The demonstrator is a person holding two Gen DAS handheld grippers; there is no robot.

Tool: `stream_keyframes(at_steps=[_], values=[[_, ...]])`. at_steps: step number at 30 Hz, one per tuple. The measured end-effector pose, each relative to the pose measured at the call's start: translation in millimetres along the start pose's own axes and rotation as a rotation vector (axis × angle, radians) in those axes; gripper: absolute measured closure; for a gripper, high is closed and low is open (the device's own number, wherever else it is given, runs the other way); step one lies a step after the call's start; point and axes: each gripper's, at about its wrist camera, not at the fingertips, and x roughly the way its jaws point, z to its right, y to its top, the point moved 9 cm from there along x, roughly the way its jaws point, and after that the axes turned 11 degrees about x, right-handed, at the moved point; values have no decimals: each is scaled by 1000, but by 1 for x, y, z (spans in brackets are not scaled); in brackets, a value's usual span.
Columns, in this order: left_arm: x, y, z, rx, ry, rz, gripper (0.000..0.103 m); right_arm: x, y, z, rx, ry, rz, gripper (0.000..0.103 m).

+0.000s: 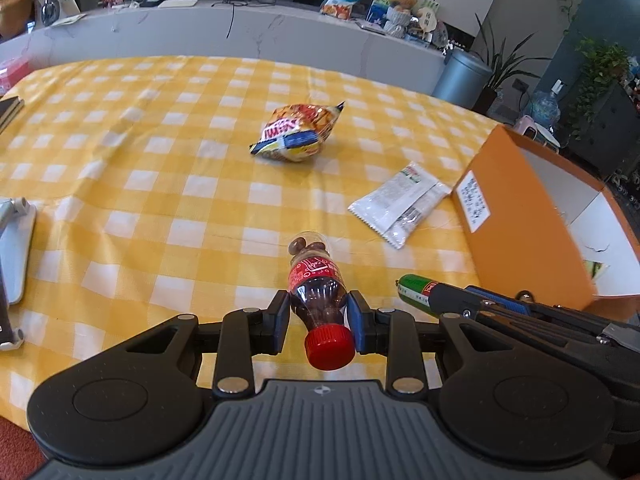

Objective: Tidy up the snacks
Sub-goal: 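Grasp the green sausage stick with the right gripper and lift it, then carry the bottle and sausage over the orange box and lower them inside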

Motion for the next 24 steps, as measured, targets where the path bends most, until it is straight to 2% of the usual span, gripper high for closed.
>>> stream_keyframes(at_steps=[10,16,24], values=[[-42,23,39,54,-37,100,69,-57,20,17,38,74,123,82],[-62,45,81,135,-84,162,69,-99,43,36,15,74,252,82],[-58,70,151,244,-205,179,69,-124,73,90,52,33,280,82]])
